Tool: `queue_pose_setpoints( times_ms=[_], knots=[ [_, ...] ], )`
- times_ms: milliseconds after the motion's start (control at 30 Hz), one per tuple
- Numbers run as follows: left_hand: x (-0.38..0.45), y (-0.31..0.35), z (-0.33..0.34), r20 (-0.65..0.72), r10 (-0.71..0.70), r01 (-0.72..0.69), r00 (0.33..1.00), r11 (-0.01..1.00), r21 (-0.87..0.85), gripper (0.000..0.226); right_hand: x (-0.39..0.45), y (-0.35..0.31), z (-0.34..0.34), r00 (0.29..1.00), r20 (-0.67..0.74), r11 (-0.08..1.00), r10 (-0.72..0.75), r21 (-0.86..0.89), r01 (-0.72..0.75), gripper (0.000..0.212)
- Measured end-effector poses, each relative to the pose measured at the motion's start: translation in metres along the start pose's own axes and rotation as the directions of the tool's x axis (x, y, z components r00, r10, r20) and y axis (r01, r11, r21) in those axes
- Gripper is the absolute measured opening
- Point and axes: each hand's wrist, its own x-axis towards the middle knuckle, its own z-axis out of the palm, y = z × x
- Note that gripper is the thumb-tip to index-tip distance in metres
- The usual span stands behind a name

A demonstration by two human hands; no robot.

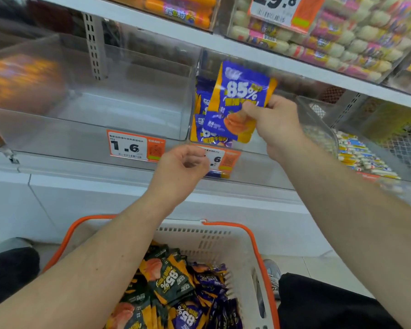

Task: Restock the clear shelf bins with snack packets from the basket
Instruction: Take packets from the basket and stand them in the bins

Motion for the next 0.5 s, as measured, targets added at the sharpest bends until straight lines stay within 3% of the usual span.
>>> queue_pose_setpoints(
  times_ms=[100,233,333,433,500],
  knots=[
    [0.001,-0.001,0.002,-0.009,0.018,-0.018,1.000,0.999,0.031,0.014,0.020,0.019,0.004,0.960,0.056,0.912,0.275,-0.331,-0.242,0.025],
    [0.005,0.000,0.006,-0.012,0.047,-0.047,0.999,0.998,0.038,0.019,0.044,0.034,0.011,0.798,0.104,0.634,0.594,-0.671,-0.385,0.023],
    [0.005,0.001,0.009,0.015,0.129,-0.130,0.992,0.986,0.102,0.026,0.054,0.034,0.009,0.719,0.065,0.523,0.692,-0.732,-0.437,0.023],
    [0.004,0.010,0.011,0.074,0.264,-0.273,0.962,0.945,0.181,0.028,0.063,0.041,0.001,0.673,0.127,0.537,0.728,-0.717,-0.445,0.040],
    [0.006,0.026,0.011,0.115,0.384,-0.400,0.916,0.877,0.267,0.017,0.065,0.049,0.000,0.641,0.212,0.571,0.737,-0.704,-0.423,0.043]
  ],
)
